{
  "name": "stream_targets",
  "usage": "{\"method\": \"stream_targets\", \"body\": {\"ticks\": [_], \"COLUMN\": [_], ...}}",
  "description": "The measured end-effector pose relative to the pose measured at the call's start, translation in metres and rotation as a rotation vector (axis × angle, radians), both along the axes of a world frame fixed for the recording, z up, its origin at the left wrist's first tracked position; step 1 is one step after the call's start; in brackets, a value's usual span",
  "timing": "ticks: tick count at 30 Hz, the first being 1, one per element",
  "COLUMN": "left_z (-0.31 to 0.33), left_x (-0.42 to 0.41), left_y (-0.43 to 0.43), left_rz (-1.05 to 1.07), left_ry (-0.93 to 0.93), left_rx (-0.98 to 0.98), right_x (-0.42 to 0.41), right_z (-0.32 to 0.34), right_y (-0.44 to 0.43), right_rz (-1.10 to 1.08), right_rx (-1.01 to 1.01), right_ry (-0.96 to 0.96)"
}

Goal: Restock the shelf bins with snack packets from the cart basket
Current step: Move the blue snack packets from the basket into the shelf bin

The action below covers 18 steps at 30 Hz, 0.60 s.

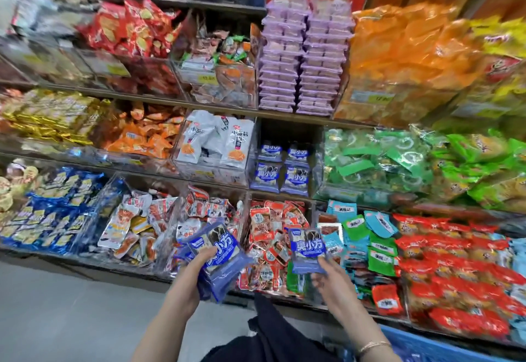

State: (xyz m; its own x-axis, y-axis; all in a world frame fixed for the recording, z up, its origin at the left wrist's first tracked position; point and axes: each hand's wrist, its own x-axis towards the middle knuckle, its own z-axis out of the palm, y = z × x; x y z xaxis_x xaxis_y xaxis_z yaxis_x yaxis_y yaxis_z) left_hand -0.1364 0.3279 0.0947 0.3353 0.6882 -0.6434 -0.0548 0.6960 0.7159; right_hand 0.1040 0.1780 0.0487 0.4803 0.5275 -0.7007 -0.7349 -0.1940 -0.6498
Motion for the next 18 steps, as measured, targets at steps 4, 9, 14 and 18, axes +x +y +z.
{"method": "stream_targets", "body": {"ticks": [4, 9, 14, 18], "left_z": [-0.003, -0.007, 0.001, 0.005], "left_x": [0.008, 0.008, 0.026, 0.047], "left_y": [0.028, 0.064, 0.113, 0.159], "left_rz": [0.076, 0.117, 0.091, 0.033], "left_ry": [-0.015, -0.009, 0.016, -0.003], "left_rx": [-0.002, 0.029, 0.136, 0.182], "right_x": [0.02, 0.036, 0.049, 0.066], "right_z": [0.002, 0.003, 0.007, 0.002], "right_y": [0.037, 0.07, 0.118, 0.164], "right_rz": [0.024, 0.033, 0.062, 0.016], "right_rx": [0.026, 0.031, -0.043, -0.006], "right_ry": [0.041, 0.041, -0.08, -0.09]}}
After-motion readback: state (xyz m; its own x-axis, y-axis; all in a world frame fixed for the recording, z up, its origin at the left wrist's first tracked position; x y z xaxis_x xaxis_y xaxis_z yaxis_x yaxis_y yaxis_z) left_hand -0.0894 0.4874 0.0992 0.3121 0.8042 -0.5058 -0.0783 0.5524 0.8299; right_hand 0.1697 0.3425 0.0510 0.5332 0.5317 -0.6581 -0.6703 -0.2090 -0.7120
